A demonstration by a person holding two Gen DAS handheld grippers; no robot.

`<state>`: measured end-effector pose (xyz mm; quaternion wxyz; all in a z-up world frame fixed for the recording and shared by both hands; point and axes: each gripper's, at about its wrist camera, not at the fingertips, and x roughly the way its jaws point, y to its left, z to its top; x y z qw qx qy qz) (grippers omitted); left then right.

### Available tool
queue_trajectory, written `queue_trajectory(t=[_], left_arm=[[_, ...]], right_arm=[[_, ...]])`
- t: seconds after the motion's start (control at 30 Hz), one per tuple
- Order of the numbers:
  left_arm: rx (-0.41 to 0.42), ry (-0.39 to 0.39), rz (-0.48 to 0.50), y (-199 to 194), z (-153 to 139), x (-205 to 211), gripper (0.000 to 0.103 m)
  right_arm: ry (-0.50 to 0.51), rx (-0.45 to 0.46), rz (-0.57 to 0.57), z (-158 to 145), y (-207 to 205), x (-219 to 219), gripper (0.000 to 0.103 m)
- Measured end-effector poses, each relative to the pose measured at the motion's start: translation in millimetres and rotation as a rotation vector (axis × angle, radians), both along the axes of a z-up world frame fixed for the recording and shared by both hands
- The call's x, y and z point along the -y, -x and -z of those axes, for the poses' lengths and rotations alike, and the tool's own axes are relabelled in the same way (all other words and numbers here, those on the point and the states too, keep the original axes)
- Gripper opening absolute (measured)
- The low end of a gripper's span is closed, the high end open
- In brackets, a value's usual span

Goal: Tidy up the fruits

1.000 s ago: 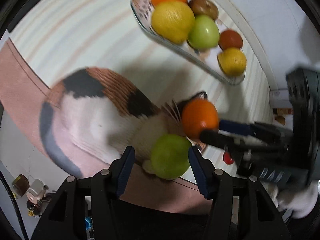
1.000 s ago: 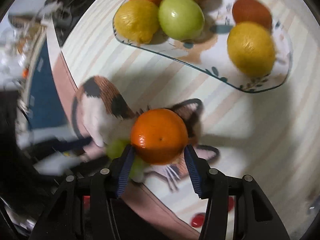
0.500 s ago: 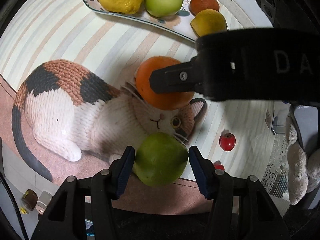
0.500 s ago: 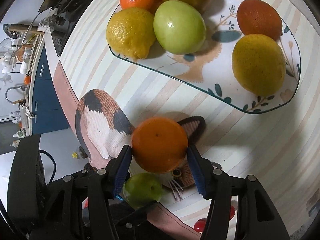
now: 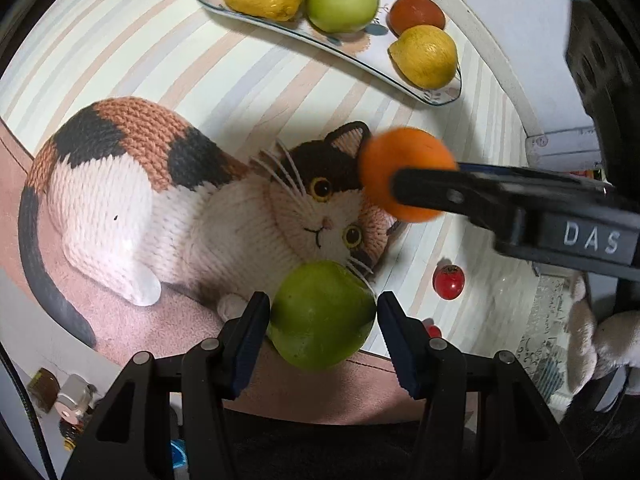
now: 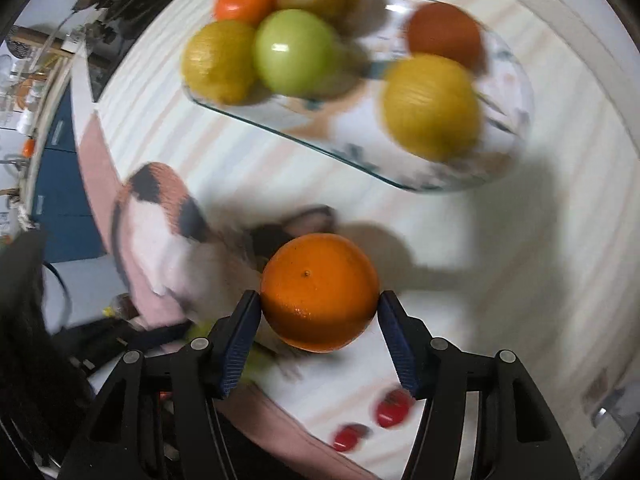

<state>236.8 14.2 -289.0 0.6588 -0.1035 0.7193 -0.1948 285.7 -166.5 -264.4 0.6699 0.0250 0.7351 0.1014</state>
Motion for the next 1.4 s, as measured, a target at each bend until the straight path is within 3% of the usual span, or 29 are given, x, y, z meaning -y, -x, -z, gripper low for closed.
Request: queue_trajectory(t=[0.13,0.37,0.7,0.9,1.1,1.4], left_arm=[[0.026,-0.043,0.042,3.8,-3.0,12.5,0.054],[0.103,-0.136,0.124,6.8,-5.0,40.6,0.053],[0.09,-0.152,0.158,2.7,1.6,59.0,0.055],[0.105,-0.168,0.131,4.1,-0.1,66.2,0.054],[0.139,-0.15,0.088,-7.9,-21.1,57.2,0.052],[0.247,-0.069,-0.02,-69.2,-90.3,30.6,0.05]], right_arm=[[0.028,-0.021,0.043,3.5,19.3,28.1,0.063],[-0.027,-0.017,0.118,10.6,31.2,43.7,0.063],[-0.068,-0.009,0.168,12.1,23.6,53.4,0.064],[-0.08,-0.001,0.189,13.7,27.1,52.8,0.063],[-0.124,0.036,0.254,2.5,30.9,66.2,0.063],[-0.225,0.143,0.328,-45.1,-5.5,78.9,0.063]])
